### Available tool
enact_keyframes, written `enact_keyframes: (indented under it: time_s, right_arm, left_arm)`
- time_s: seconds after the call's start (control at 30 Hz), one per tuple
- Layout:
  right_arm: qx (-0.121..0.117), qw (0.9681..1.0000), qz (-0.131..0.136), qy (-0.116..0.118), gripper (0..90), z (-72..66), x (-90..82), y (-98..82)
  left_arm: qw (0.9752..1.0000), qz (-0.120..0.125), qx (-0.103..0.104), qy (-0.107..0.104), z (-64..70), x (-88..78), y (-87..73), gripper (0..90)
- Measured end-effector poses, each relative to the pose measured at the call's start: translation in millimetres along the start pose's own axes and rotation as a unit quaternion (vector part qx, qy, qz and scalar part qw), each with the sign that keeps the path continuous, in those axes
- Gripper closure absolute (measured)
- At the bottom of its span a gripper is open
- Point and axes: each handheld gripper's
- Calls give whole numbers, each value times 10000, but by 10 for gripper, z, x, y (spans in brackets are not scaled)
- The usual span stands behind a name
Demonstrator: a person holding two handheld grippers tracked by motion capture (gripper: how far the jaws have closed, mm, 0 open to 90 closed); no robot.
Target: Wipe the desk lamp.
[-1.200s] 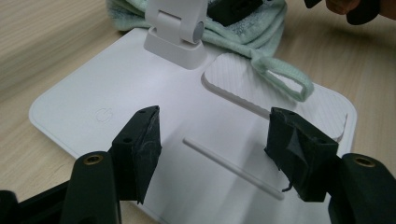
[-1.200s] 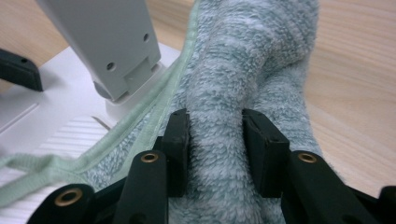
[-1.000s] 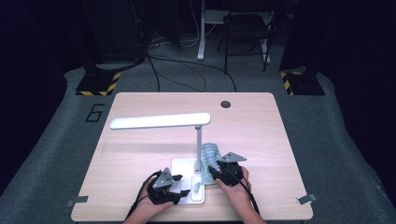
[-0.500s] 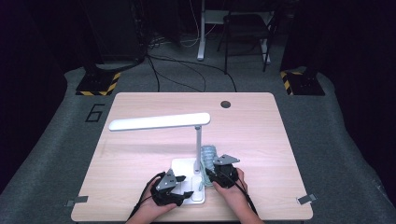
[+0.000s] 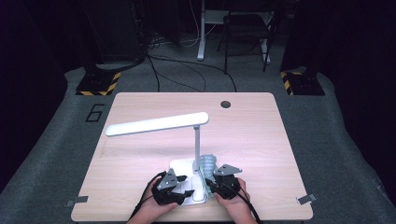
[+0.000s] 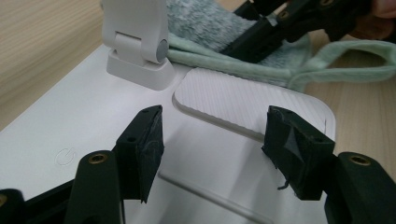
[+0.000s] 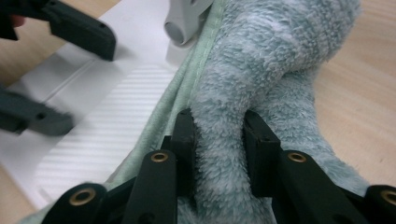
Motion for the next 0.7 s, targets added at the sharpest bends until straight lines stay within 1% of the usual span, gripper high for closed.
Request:
enact_keyframes:
  time_s: [0.1,0.17,0.2,0.23,0.27,0.33,0.37,0.4,0.43,0.47,0.5,0.53,0.6,0.63,0.67,0.7]
  right_arm:
    - [-87,9999,12,54,704,-36,-58,-70]
    - [-28,9999,-33,133,706,-69,-108,-119]
    - [-66,9999,-16,155,706,-77,-128,-142]
    - [-36,9998,-62,168,706,-95,-149,-159]
    - [-141,9997,-43,181,706,-90,-160,-167]
    - [-152,9997,-52,167,706,-94,-170,-174]
    - [-109,9997,-84,193,706,-91,-170,-169]
    - [-146,9997,-89,200,706,-83,-170,-166]
    - [-25,9998,-76,189,709,-104,-171,-176]
    - [-131,9998,-23,143,712,-117,-177,-192]
    - [-214,9996,-44,180,713,-127,-190,-205]
    - [-191,9996,-58,202,714,-134,-201,-214]
    - [-119,9993,-130,340,716,-142,-229,-233]
    - [-168,9992,-95,352,716,-144,-237,-243]
    - [-169,9990,-130,395,716,-156,-250,-258]
    - [-108,9991,-101,404,716,-171,-257,-272]
  left_arm:
    - [10000,3,-5,6,0,1,0,376]
    - [10000,3,-8,-5,-3,1,0,377]
    - [10000,4,-7,-9,-4,1,0,377]
    - [10000,7,-5,-18,-6,1,-1,377]
    - [10000,9,-2,-19,-7,1,-1,377]
    - [10000,4,-1,-16,-6,0,0,376]
    - [10000,4,2,-15,-6,0,0,377]
    - [10000,4,3,-14,-6,0,-1,377]
    - [10000,10,-2,-8,-7,0,-2,377]
    - [10000,8,0,-5,-10,-2,-4,377]
    - [10000,15,4,-4,-13,-3,-5,377]
    - [10000,16,-10,8,-16,-6,-7,377]
    - [10000,20,-4,11,-21,-9,-9,376]
    - [10000,24,-11,17,-22,-11,-11,377]
    - [10000,26,-27,22,-21,-12,-12,377]
    - [10000,21,-34,22,-21,-13,-13,377]
Point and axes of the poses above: each handheld gripper's, and its own axes: x roughly forward along the jaws, y roughly out of its top, z roughly to its right, and after that the axes turned 6 degrees about x, right-handed
